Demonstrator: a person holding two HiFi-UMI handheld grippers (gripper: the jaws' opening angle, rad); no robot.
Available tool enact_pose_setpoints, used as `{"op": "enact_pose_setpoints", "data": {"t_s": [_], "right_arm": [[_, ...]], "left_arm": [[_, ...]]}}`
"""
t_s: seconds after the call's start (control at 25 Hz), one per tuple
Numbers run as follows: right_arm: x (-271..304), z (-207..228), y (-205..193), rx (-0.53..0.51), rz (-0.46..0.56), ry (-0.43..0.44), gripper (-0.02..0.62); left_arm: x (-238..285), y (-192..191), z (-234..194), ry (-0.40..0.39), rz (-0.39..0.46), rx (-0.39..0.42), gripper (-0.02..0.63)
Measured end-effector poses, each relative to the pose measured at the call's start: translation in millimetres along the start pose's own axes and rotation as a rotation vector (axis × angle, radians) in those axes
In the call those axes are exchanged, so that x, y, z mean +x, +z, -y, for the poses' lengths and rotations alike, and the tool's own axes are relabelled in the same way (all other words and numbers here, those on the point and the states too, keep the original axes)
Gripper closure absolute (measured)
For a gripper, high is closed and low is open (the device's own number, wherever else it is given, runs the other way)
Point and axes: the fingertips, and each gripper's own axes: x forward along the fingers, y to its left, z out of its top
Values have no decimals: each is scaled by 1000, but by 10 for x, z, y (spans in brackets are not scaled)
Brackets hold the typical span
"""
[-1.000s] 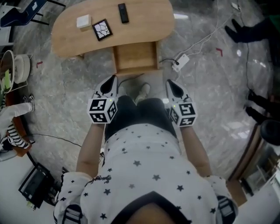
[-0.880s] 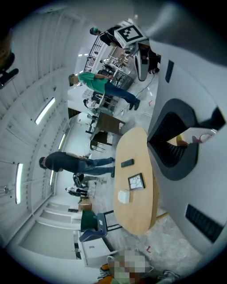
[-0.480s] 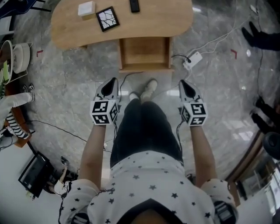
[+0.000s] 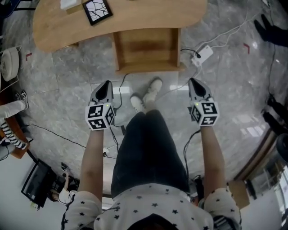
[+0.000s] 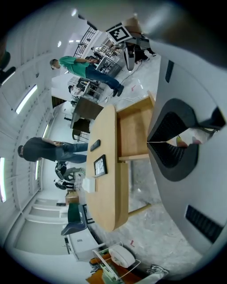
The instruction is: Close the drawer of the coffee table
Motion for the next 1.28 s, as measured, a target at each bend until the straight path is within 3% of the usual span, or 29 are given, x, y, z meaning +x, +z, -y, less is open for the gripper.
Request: {"op": "enact_pose_setpoints", "data": {"t_s": [0.28,0.4,0.6,0.76,1.28], "right_arm": [[478,221,-537,-38,-66,-4,583],[679,281,-712,-61,-94,13,513],[1010,399,-946,-115,-143,21,428],[1178,485,-1155,-162,-206,17,357],[1655,642,-1396,-203,-264,22,313]], "left_arm": [[458,-526,-180,-13,-58,31,580],[665,-762,-216,-40,-100,76,462],[996,-1021,-321,-59,-151,145,362],[1214,-1176,-373,-63,-180,223,318],[1728,-1441,-385,-76,-246,276,281]]}}
